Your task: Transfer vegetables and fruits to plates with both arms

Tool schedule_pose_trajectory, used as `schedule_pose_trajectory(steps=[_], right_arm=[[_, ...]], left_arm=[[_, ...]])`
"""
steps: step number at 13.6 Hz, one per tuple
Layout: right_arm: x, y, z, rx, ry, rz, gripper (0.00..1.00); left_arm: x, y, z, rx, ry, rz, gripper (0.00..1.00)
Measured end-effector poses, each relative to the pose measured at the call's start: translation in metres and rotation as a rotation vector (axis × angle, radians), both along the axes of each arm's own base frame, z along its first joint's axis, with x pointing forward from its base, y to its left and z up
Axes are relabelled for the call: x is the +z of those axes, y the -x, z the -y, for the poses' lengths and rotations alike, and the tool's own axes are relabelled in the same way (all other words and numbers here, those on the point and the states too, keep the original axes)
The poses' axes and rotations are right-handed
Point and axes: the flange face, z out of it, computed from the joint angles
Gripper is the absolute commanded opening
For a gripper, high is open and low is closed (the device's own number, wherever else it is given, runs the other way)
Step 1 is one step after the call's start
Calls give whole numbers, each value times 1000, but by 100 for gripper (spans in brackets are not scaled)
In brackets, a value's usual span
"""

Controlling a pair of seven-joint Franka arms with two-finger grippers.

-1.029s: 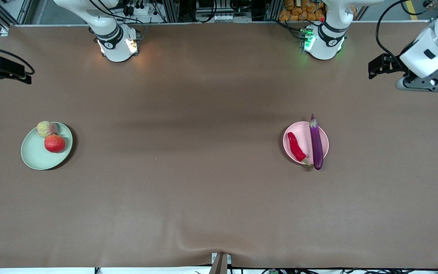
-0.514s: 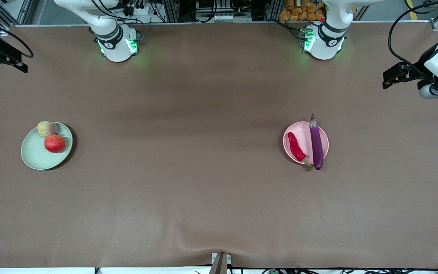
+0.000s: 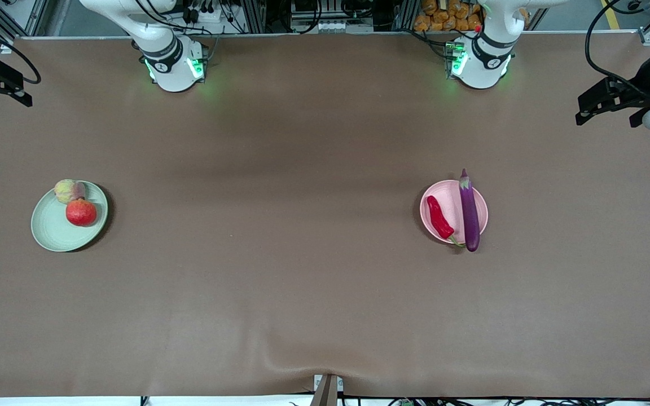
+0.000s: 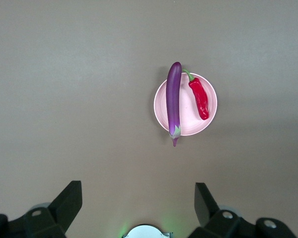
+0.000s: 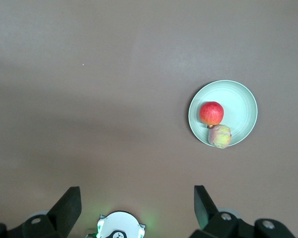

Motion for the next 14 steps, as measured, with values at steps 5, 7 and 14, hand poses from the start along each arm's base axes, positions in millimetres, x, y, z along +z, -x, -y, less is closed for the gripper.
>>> schedule_pose_trajectory(steps=[5,7,14], right_arm=[[-1,0,1,-2,0,-1,100],[-1,0,1,-1,-4,-1,100],[-1,0,0,-18,-4,-8,100]], left_arm=[[-4,1,0,-6,-1,-21,100],[-10,3,1,-24,-3,-52,100],[-14,4,12,-55,-6,-64,100]])
